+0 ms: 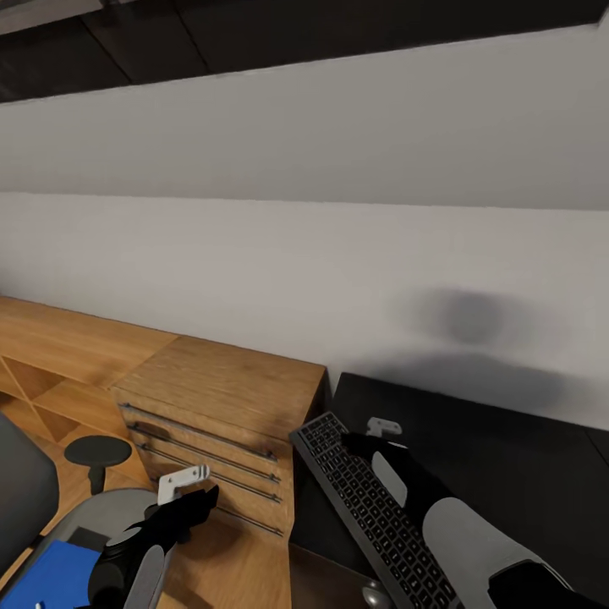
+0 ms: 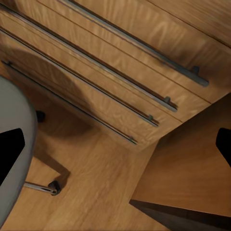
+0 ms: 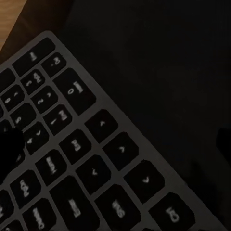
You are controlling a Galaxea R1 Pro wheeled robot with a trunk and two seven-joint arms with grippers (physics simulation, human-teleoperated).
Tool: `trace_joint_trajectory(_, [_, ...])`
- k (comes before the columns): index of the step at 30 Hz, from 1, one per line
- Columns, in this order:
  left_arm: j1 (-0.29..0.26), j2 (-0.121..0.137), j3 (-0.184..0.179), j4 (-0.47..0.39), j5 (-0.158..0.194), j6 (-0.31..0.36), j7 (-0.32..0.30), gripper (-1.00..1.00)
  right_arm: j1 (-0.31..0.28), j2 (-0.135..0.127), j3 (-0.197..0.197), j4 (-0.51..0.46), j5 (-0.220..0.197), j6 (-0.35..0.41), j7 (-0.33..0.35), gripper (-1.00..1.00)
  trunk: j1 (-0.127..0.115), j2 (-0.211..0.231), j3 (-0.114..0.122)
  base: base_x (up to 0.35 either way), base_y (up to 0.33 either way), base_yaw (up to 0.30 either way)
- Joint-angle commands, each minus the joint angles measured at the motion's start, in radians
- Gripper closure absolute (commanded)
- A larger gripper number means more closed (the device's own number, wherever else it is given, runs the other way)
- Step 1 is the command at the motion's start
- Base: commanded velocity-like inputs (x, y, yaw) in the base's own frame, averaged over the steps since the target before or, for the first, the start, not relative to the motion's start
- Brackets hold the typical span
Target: In the bedroom, organize the workspace by keeping the computer under the desk, ensuring the monitor is on the desk, placing the keyboard on the desk next to the monitor, placing the mouse on the desk next to the keyboard, moving the folder from the swivel chair onto the desk next to the mouse, stacking the notebook on top of the folder with the pen on top of the notebook, and positioning the swivel chair next to the desk.
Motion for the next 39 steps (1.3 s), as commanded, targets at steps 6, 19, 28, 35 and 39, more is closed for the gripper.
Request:
trace_joint_trajectory(6, [-0.001, 0.000, -0.001, -0.001, 0.011, 0.003, 0.009, -1.00, -0.001, -0.013, 0.008, 0.001, -0.011, 0.006, -0.011, -1.00, 0.023, -0.043, -0.020, 0.000, 0.000, 0.000])
trace_joint_trajectory(19, [-0.001, 0.000, -0.001, -0.001, 0.011, 0.004, 0.009, -1.00, -0.001, -0.014, 0.008, 0.002, -0.012, 0.010, -0.011, -1.00, 0.069, -0.127, -0.058, 0.000, 0.000, 0.000])
trace_joint_trajectory(28, [-0.001, 0.000, -0.001, -0.001, 0.011, 0.004, 0.009, -1.00, -0.001, -0.013, 0.008, 0.003, -0.013, 0.029, -0.009, -1.00, 0.077, -0.141, -0.064, 0.000, 0.000, 0.000])
trace_joint_trajectory(35, [-0.001, 0.000, -0.001, 0.000, 0.011, 0.005, 0.009, -1.00, -0.001, -0.014, 0.008, 0.003, -0.013, 0.044, -0.009, -1.00, 0.084, -0.155, -0.070, 0.000, 0.000, 0.000])
trace_joint_trajectory(39, [-0.001, 0.000, -0.001, 0.000, 0.011, 0.005, 0.009, -1.00, -0.001, -0.014, 0.008, 0.003, -0.013, 0.045, -0.008, -1.00, 0.092, -0.169, -0.076, 0.000, 0.000, 0.000])
